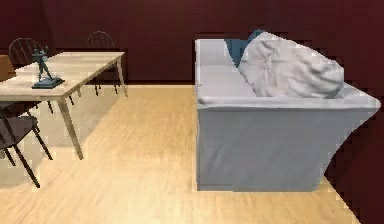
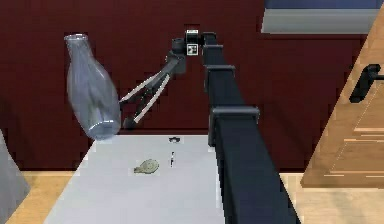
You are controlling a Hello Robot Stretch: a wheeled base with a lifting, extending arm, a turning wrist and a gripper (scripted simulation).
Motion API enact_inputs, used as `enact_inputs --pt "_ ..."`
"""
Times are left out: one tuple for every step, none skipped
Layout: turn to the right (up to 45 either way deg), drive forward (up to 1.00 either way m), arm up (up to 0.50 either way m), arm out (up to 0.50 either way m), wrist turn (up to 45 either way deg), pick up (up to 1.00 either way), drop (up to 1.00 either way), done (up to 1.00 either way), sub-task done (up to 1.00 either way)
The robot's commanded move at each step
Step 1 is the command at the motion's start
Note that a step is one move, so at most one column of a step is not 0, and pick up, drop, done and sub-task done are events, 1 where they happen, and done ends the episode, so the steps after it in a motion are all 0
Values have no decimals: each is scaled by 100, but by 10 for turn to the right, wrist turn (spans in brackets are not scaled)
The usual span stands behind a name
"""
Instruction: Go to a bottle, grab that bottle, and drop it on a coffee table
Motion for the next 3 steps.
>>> enact_inputs --pt "0 0 0 0 450 0 0 0 0" --pt "0 0 0 0 450 0 0 0 0" --pt "0 0 0 0 450 0 0 0 0"
